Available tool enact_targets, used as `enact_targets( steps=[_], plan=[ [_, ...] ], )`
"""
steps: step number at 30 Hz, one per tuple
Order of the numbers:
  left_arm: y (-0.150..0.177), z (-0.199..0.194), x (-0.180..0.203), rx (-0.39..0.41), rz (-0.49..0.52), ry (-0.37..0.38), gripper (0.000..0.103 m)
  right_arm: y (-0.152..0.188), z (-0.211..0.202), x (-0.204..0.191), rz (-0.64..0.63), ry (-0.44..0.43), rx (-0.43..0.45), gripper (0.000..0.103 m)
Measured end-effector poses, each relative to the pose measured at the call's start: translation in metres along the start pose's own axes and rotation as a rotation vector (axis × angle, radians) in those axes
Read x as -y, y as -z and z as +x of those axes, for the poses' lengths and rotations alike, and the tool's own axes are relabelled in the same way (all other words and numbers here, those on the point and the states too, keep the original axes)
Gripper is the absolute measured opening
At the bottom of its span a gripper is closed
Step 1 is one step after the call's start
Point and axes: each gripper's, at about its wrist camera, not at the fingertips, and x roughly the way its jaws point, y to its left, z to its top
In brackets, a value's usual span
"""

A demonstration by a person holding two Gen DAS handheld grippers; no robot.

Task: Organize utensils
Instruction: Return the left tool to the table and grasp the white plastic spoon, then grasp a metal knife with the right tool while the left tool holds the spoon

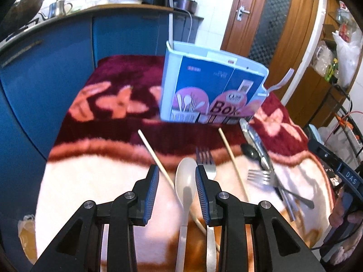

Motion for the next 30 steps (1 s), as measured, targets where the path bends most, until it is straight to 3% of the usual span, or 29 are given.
enact_targets(
  steps=[9,16,18,24,30],
  plan=[
    [0.006,0.017,0.004,-0.057,0.020,0.014,0.034,0.007,0.007,0.010,0.032,0.001,-0.027,0.053],
    [0.010,0.020,0.005,-0.066,0.025,0.018,0.006,0.009,0.009,0.012,0.036,0.001,-0.035,0.053],
    [0.010,0.019,0.003,-0.064,0.018,0.027,0.004,0.010,0.010,0.012,0.038,0.000,-0.039,0.053],
    [0.009,0.011,-0.011,-0.030,-0.051,0.037,0.002,0.011,0.010,0.009,0.027,-0.003,-0.042,0.053],
    [0.006,0.004,-0.033,0.015,-0.116,-0.031,0.002,0.011,0.013,0.005,0.021,-0.002,-0.052,0.053]
  ],
)
